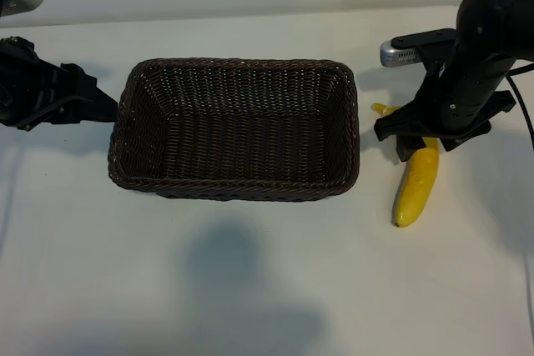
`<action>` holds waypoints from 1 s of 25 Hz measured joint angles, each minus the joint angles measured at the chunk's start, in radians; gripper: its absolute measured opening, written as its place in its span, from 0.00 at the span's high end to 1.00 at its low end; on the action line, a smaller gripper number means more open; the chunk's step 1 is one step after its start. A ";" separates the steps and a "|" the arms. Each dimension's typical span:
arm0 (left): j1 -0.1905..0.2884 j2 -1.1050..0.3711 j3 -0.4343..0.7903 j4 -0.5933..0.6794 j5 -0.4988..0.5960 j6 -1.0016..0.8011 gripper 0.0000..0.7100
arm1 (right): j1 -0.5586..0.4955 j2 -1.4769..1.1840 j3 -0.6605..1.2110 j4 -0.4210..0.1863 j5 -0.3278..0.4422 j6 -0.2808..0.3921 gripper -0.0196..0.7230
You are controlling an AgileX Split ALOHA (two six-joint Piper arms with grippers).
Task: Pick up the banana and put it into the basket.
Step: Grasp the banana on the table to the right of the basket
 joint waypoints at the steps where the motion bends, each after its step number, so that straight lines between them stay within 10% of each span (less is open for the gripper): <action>1: 0.000 0.000 0.000 0.000 0.000 0.000 0.23 | 0.000 0.008 0.000 0.000 -0.005 0.000 0.17; 25: 0.000 0.000 0.000 0.000 0.001 0.005 0.24 | 0.000 0.068 0.000 -0.004 -0.040 -0.001 0.27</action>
